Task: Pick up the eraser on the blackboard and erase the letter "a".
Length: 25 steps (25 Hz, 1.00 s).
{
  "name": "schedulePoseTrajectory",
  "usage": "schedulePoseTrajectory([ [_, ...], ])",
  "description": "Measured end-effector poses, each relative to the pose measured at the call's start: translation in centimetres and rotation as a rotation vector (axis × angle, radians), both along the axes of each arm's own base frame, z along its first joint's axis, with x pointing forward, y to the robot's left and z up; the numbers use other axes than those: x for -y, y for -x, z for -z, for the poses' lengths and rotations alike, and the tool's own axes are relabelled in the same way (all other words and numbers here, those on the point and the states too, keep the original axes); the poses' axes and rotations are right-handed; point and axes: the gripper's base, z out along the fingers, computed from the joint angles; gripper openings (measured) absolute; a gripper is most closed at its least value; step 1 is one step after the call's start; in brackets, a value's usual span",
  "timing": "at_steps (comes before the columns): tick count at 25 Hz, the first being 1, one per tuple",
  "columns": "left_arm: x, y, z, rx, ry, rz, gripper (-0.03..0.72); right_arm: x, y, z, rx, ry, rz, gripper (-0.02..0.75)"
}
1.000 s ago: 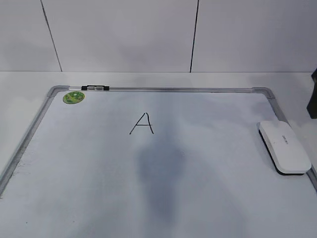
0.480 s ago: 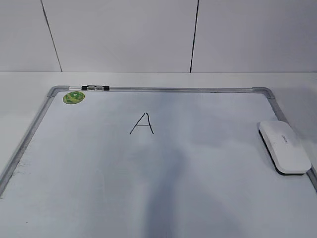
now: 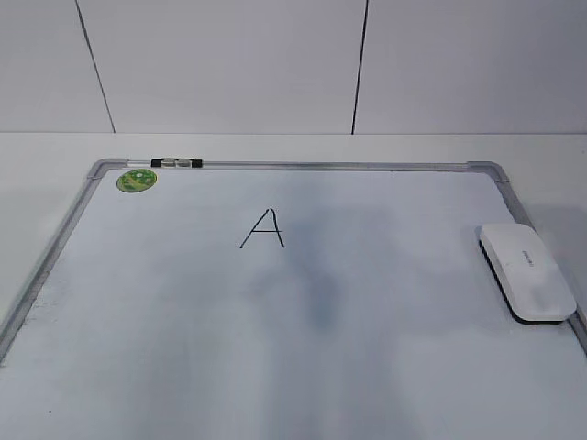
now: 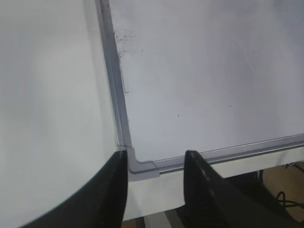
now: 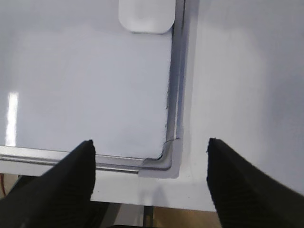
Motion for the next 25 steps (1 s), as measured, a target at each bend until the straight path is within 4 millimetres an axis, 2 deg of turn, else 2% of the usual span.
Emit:
schedulePoseTrajectory([
  [5,0.0,3.9,0.5,0.109,0.001,-0.003,0.298,0.1,2.8,1.5,0.020,-0.035,-0.001,0.580],
  [10,0.0,6.4,1.9,0.184,0.002,-0.011,0.298,0.6,6.0,0.8,0.168,-0.038,-0.002,0.580],
  [16,-0.1,7.9,4.6,0.174,0.002,-0.014,0.296,1.4,9.5,-0.2,0.348,-0.011,0.006,0.579],
  [19,-0.1,8.1,5.1,0.180,0.002,-0.016,0.290,1.7,10.7,-0.2,0.402,-0.006,0.010,0.579],
  [25,-0.2,7.9,4.9,0.211,-0.016,-0.024,0.284,1.8,11.1,1.2,0.384,0.004,0.011,0.579],
])
